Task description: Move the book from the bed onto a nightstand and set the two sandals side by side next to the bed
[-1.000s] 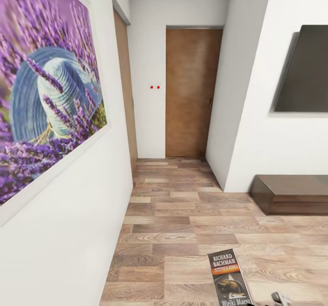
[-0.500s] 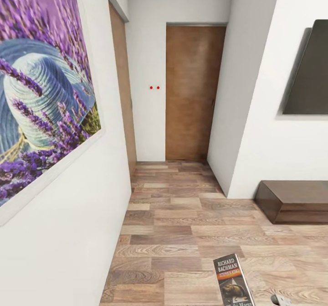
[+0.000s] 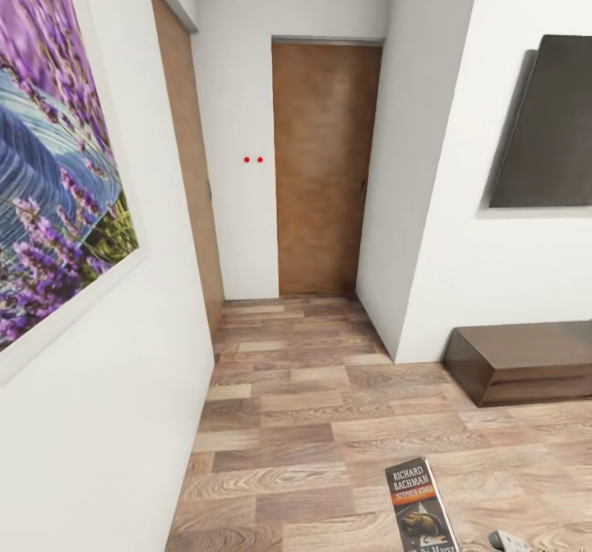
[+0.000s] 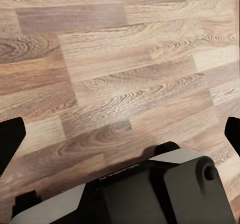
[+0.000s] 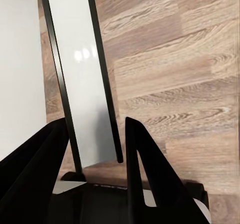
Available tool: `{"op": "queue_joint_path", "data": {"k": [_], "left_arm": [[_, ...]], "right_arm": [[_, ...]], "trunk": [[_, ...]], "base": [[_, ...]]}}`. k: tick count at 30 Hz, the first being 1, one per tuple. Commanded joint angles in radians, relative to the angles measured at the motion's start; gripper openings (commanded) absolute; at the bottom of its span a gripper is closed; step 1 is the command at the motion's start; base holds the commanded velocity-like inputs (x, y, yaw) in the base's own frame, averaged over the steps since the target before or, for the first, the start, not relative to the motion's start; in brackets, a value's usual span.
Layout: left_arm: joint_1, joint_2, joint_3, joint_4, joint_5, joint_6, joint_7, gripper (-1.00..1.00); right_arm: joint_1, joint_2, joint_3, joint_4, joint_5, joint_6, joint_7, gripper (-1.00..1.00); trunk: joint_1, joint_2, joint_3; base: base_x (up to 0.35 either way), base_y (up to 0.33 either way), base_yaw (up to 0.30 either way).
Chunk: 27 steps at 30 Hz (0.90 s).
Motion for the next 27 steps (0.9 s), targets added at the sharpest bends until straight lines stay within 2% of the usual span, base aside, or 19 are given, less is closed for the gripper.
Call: {"op": "queue_joint_path", "data": {"k": [1, 27], "left_arm": [[-0.001, 0.001, -0.006, 0.001, 0.009, -0.003, -0.004, 1.00], [-0.001, 0.001, -0.006, 0.001, 0.009, -0.003, -0.003, 1.00]], "right_arm": [[-0.002, 0.000, -0.003, 0.001, -0.006, 0.003, 0.003, -1.00], [-0.002, 0.000, -0.003, 0.001, -0.010, 0.000, 0.003, -1.00]], "trunk": [[0.001, -0.002, -0.002], [0.001, -0.002, 0.012]], "base": [[0.191, 0.000, -0.297], [0.011, 0.000, -0.300]]}}
